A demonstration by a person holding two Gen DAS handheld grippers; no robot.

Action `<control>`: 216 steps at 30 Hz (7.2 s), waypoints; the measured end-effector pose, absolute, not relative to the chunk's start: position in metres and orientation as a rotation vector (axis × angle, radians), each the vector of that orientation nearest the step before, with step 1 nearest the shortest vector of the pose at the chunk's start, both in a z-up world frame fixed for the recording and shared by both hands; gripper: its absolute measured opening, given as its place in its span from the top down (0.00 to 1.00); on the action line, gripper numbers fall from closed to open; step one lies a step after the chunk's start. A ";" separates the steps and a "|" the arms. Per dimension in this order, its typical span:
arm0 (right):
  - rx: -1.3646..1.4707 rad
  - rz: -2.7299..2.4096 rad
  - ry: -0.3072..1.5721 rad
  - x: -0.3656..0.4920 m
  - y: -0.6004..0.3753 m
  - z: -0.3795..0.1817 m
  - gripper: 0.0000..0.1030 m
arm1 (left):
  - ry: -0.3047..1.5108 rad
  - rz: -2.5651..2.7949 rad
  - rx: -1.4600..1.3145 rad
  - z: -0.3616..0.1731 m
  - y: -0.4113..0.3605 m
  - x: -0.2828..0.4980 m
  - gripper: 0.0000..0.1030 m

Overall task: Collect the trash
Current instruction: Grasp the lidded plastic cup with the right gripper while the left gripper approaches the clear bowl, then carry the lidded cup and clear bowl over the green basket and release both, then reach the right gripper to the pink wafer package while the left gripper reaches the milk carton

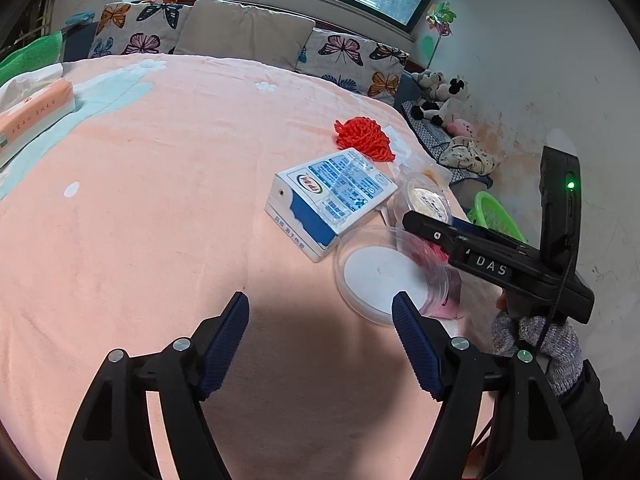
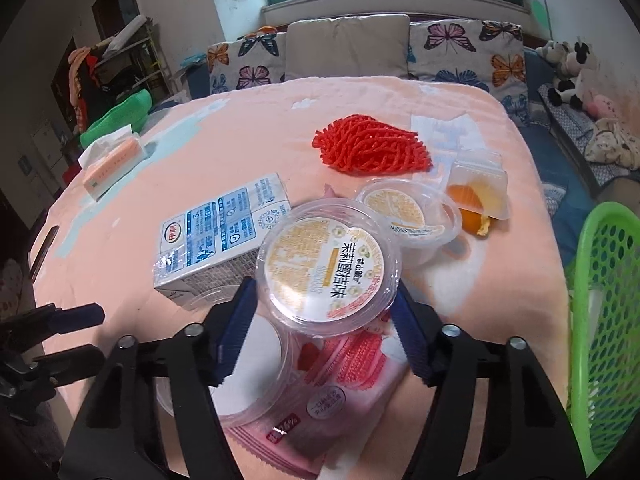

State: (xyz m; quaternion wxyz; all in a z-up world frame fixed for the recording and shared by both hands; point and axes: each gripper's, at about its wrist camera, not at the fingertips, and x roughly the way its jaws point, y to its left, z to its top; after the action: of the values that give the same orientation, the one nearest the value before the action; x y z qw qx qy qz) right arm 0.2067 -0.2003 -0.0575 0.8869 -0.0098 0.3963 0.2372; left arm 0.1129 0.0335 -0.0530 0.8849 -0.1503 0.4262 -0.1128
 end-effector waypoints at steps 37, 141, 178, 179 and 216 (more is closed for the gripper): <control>0.066 0.453 0.758 0.162 -0.264 -0.037 0.40 | 0.928 -0.339 -0.194 -0.066 -0.032 0.132 0.24; 0.284 0.031 0.781 0.138 -0.467 -0.064 0.23 | 0.819 -0.538 -0.077 0.001 -0.151 0.171 0.16; 0.308 0.006 0.730 0.073 -0.482 -0.059 0.23 | 0.887 -0.641 0.097 -0.019 -0.259 0.199 0.10; 0.301 0.014 0.730 0.074 -0.478 -0.057 0.23 | 0.881 -0.634 0.094 -0.018 -0.255 0.197 0.10; 0.156 0.358 0.836 0.129 -0.284 -0.044 0.23 | 0.791 -0.207 -0.117 -0.024 0.007 0.140 0.10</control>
State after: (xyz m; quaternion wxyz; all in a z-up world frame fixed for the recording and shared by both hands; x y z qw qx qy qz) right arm 0.1289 -0.2838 -0.0443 0.8955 0.0753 0.4032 0.1726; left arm 0.1402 0.0072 -0.0237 0.9160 -0.0567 0.3843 -0.1008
